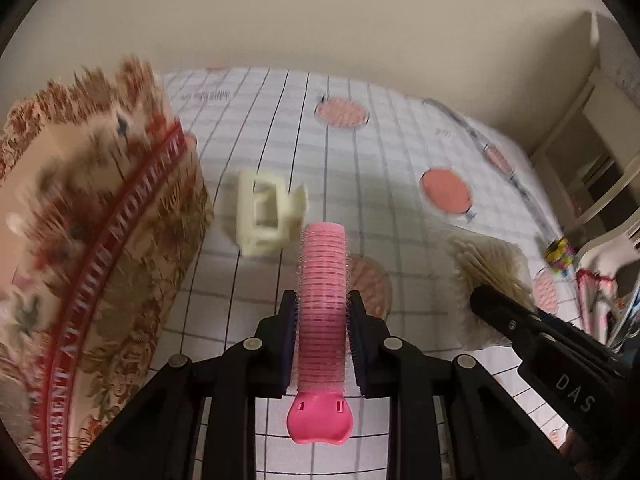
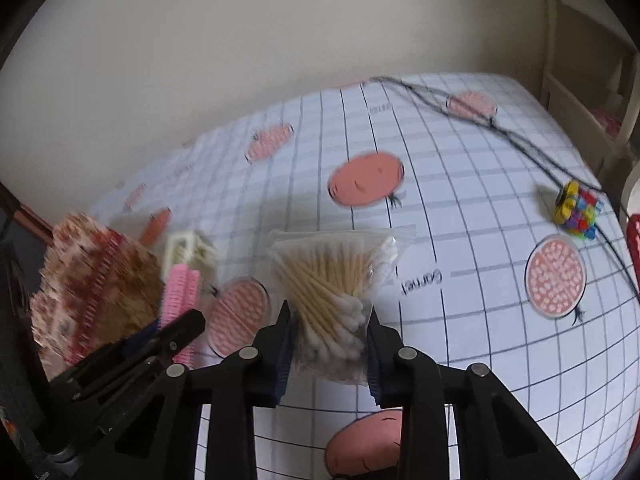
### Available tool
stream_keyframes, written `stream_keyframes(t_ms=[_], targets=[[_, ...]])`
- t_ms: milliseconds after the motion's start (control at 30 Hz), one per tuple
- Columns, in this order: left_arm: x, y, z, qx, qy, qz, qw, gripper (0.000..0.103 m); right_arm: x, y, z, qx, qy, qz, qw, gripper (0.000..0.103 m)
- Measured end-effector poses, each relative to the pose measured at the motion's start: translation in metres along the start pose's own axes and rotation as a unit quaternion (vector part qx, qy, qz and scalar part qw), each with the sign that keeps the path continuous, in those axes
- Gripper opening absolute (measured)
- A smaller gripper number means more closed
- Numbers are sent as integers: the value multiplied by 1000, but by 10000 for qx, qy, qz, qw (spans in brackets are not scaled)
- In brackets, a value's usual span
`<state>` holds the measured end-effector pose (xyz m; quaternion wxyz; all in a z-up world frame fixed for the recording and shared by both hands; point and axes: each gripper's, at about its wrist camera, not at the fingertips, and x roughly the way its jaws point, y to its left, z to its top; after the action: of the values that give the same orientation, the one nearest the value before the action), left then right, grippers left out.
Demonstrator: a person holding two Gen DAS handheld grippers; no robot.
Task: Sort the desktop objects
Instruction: 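Lift the pink roller and cotton swab bag and carry both over the floral box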
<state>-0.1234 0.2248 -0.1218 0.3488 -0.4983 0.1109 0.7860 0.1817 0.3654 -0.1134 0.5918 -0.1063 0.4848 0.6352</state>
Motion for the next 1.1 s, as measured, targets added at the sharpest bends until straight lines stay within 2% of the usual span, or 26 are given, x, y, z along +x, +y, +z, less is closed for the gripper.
stream_keyframes(t_ms=[233, 500, 733, 1100], targets=[[-48, -6, 17, 43, -640, -238, 9977, 25, -47, 12, 20, 106, -664, 284, 9973, 33], [-110, -4, 35, 113, -1416, -319, 9893, 25, -98, 34, 35, 60, -1366, 571, 9890, 33], [-131, 12, 40, -36, -1672, -239, 9856, 25, -98, 66, 37, -92, -1322, 796, 9880, 33], [-148, 81, 37, -935, -1742, 25, 9803, 25, -82, 139, 18, -431, -1046, 1310, 9849, 33]])
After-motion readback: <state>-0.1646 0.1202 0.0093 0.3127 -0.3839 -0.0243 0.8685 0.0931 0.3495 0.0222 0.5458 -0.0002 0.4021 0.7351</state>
